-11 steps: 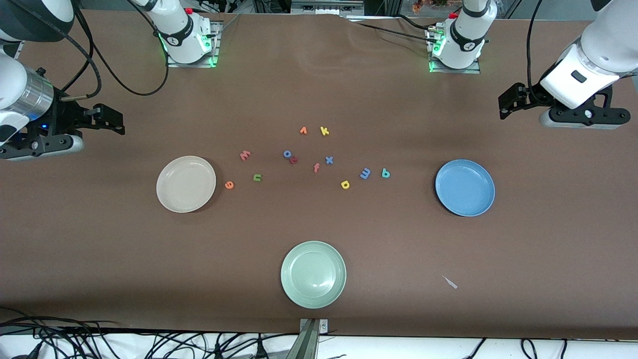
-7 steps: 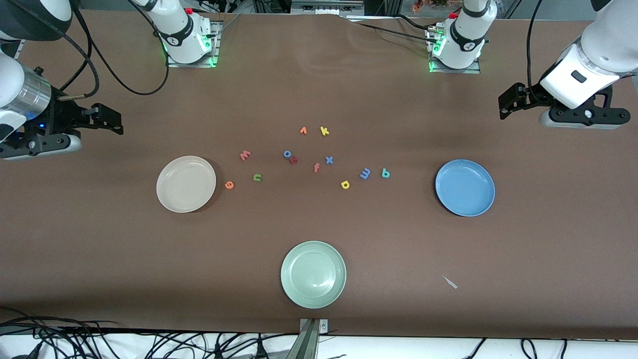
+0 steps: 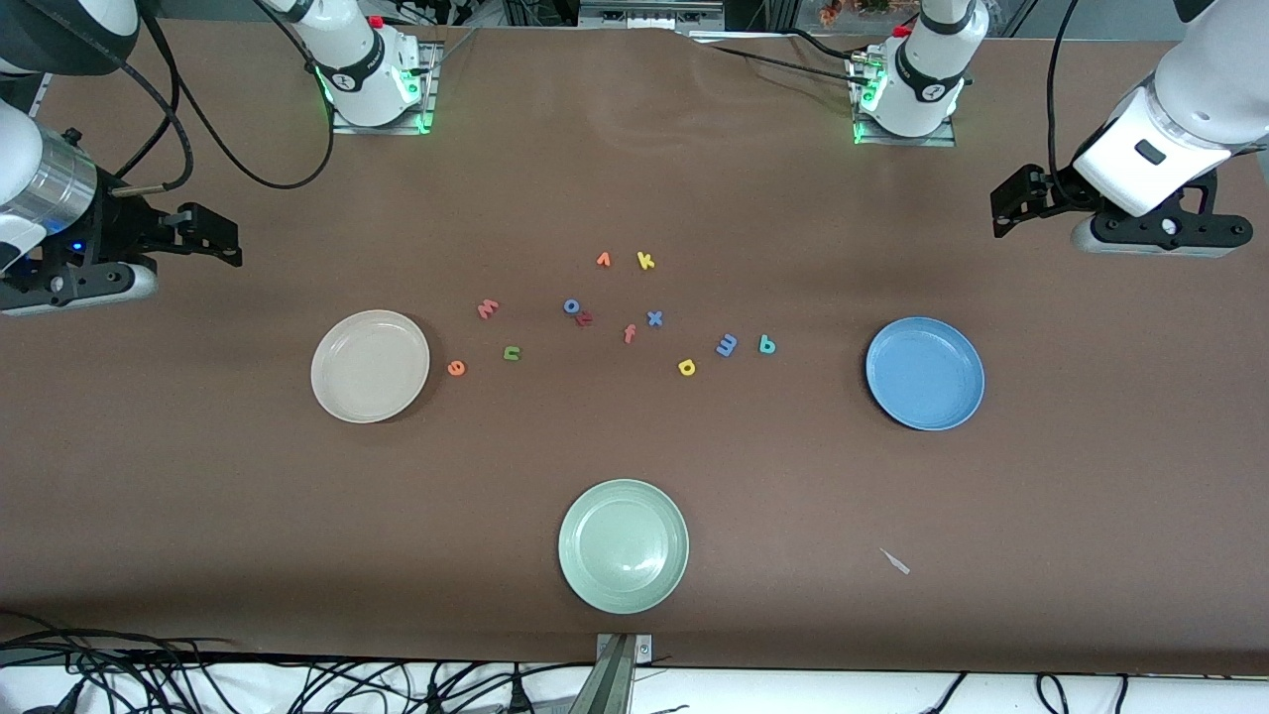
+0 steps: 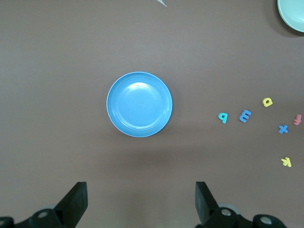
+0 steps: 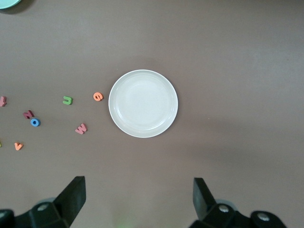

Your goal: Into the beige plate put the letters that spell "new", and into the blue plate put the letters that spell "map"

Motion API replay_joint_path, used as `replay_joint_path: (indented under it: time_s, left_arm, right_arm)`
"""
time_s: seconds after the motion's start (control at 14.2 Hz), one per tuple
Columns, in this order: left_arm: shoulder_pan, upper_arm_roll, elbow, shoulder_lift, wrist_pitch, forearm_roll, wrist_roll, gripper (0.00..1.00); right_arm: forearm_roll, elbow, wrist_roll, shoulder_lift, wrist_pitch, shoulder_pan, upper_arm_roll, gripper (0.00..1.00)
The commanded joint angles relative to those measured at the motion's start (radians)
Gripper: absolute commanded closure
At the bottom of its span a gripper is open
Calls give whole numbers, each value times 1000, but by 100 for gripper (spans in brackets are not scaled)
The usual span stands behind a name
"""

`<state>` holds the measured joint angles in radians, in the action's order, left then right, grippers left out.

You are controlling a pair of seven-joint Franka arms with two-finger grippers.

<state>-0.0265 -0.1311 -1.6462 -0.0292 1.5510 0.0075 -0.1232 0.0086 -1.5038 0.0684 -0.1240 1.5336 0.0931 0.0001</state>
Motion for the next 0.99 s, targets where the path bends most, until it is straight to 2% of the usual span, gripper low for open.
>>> replay_joint_path:
  time_s: [0.0,0.92]
  left_arm:
    - [0,-2,25,9,-19,-4,20,0]
    - [-4,-4,25,9,-15,-3,17,0]
  right_arm:
    - [5,-9,-18,20,8,2,-2,0]
    - [16,-15,-18,14,19,4,4,0]
